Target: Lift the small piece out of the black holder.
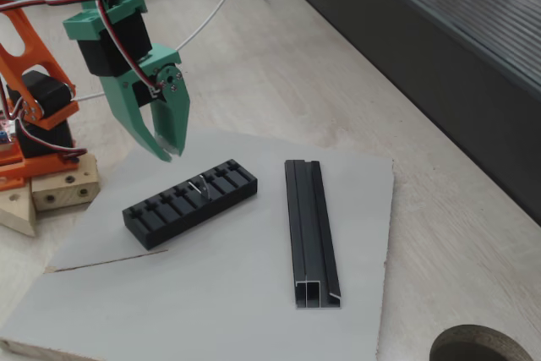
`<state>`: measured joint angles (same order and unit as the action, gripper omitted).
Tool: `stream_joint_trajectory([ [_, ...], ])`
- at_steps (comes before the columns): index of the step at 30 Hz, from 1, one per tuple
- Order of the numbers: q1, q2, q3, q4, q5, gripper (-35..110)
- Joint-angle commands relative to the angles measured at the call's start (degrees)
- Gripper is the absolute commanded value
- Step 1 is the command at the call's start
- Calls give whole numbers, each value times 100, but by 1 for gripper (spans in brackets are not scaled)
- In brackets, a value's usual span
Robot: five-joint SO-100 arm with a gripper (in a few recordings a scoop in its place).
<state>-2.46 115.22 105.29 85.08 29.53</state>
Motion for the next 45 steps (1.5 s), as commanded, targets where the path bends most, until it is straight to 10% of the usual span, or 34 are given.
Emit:
stream_joint_trajectory([
  [1, -97, -88, -35, -536, 35, 12],
  [11, -114, -826, -88, -1837, 53, 11],
  [45, -993, -694, -132, -800, 0, 12],
])
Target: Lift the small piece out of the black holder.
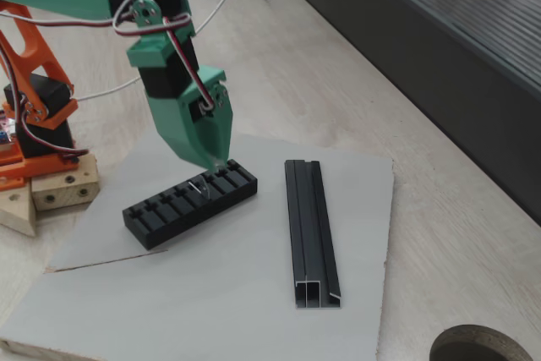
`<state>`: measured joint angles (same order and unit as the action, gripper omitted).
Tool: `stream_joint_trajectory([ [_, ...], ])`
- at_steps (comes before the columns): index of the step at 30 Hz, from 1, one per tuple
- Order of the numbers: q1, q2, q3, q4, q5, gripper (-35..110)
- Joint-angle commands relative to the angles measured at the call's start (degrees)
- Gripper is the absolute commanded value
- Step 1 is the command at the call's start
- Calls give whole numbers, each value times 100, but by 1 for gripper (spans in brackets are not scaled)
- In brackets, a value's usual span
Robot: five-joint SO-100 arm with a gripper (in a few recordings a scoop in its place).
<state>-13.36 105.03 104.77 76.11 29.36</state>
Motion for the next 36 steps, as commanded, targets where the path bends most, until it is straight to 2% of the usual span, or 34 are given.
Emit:
stream_joint_trajectory([
  [1, 220, 325, -79, 97, 9, 12],
  [9, 431, 334, -79, 97, -9, 15],
  [22, 439, 220, -44, 97, -9, 51],
  [30, 457, 202, 9, 88, -9, 52],
  [36, 448, -501, -79, 88, -9, 52],
])
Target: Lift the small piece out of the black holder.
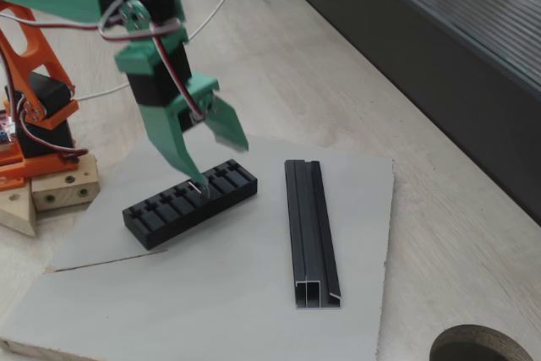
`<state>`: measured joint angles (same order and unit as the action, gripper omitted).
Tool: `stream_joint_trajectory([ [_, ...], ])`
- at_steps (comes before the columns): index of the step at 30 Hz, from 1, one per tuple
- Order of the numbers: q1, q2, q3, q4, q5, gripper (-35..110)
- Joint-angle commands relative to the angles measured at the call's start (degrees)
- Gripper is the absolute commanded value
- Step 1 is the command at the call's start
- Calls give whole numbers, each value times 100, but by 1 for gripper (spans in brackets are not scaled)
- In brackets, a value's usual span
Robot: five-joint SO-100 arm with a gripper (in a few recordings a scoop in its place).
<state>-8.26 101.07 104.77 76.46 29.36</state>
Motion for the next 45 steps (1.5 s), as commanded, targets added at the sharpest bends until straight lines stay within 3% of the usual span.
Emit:
stream_joint_trajectory([
  [1, -62, -132, -79, 53, -9, 52],
  [13, -53, -237, -79, 26, -18, 52],
  [22, -53, -237, 9, -791, -18, 52],
  [45, -53, -721, -79, -809, -18, 52],
])
